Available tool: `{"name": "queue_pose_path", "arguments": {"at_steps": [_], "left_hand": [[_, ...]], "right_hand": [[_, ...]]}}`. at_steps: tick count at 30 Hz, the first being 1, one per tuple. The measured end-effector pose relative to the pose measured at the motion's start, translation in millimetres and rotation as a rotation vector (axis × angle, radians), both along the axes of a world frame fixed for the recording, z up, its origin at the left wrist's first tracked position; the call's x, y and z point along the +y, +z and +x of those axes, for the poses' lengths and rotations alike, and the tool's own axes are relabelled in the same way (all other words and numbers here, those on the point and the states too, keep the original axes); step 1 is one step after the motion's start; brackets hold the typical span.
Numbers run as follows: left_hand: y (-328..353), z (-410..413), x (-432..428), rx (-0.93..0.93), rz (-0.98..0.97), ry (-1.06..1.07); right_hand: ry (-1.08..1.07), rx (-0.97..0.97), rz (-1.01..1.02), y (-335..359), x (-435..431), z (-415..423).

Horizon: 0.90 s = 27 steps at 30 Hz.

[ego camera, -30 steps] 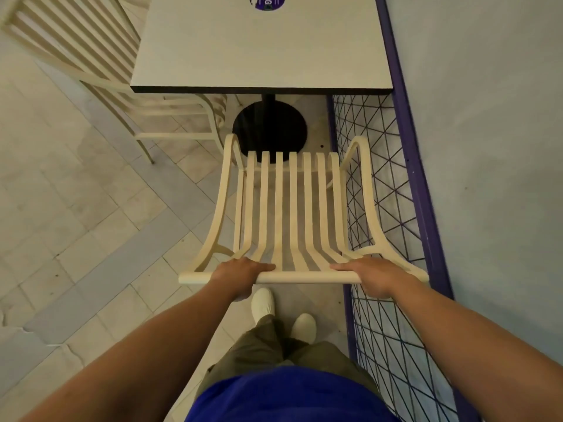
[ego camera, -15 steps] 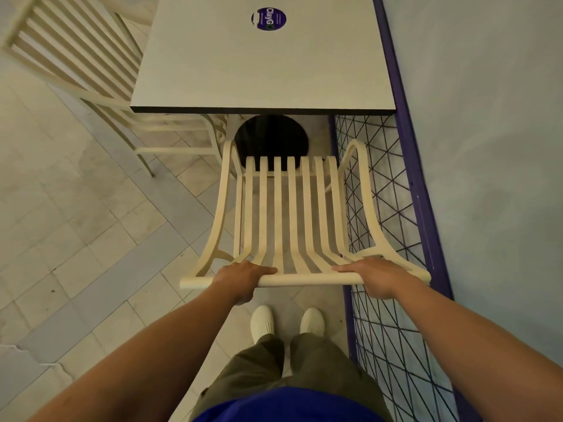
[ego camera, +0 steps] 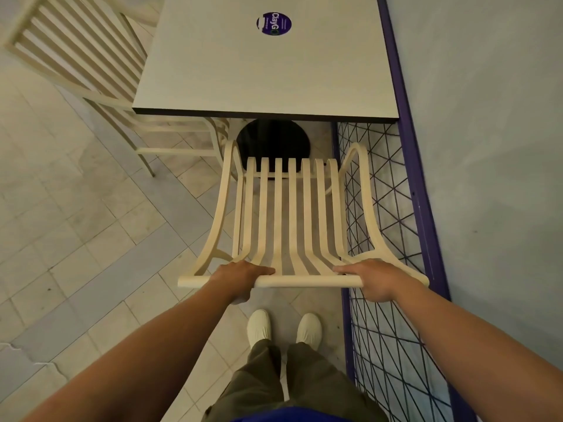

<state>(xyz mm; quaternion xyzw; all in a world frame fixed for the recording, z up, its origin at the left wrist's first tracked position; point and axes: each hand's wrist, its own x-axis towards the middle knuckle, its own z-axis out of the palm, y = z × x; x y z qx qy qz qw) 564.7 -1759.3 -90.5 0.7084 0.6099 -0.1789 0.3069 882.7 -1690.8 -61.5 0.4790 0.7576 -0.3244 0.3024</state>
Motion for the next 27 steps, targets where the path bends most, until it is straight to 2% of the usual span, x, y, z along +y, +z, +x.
{"name": "queue_pose_path", "arguments": {"at_steps": [4,17,27], "left_hand": [[8,-11,1,0.019,-0.024,-0.053],[9,-17,3,-0.028,-0.031,-0.002],[7,-20,35,-0.012,0.012,0.008]], "right_hand": [[-0.021,-0.011,-0.021,1,1,8],[0.001,-0.042,0.064,-2,-4,5],[0.033,-0.054,0.089,-2,28,2]]}}
